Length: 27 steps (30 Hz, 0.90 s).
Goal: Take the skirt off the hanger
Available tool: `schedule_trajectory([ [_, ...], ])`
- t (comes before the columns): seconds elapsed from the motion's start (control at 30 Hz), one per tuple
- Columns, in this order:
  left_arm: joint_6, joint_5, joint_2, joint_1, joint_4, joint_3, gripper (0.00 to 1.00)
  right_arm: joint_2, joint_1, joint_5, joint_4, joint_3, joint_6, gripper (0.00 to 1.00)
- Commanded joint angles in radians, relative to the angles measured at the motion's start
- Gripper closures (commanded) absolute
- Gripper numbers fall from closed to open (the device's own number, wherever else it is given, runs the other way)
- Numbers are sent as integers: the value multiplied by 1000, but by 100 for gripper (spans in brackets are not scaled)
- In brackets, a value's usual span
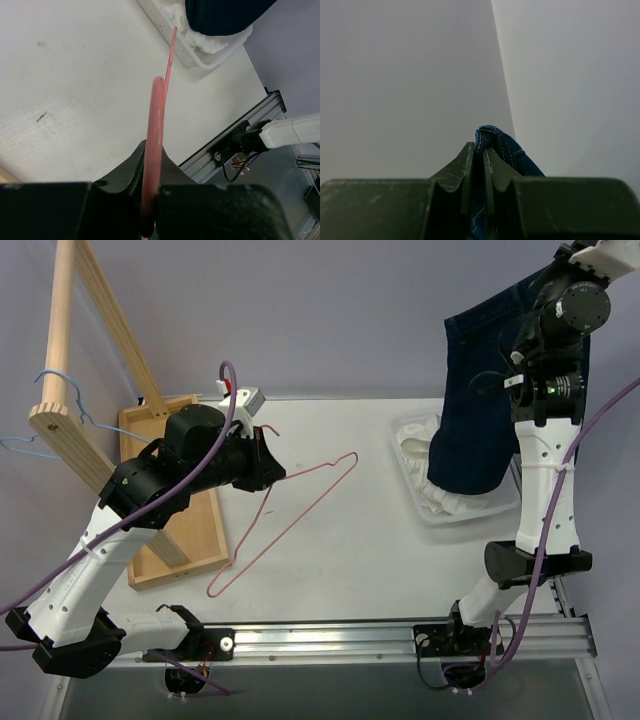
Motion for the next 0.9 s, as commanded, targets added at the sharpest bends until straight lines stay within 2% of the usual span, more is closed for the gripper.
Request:
schedule_trajectory([
  [0.0,-2,5,-20,1,56,5,98,-95,17,-107,64,-75,116,100],
  [0.13,-2,1,-17,3,64,5,98,-171,46,-159,8,-215,179,100],
  [0.3,-12,7,-13,1,78,10,98,-291,55,-149,33,-506,249,100],
  [0.37,-15,10,-9,1,78,10,98,-328,51,-127,23,-560,265,100],
  [0.5,-25,11,-12,3,79,-1,98,-345,29,-80,-73,-660,288,100],
  [0.63,-36,7,-16,1,81,-4,98,-374,-14,-60,-184,-833,435,100],
  [0.87,-27,5,0,1,61,45,98,-350,-20,-116,-380,-1077,646,100],
])
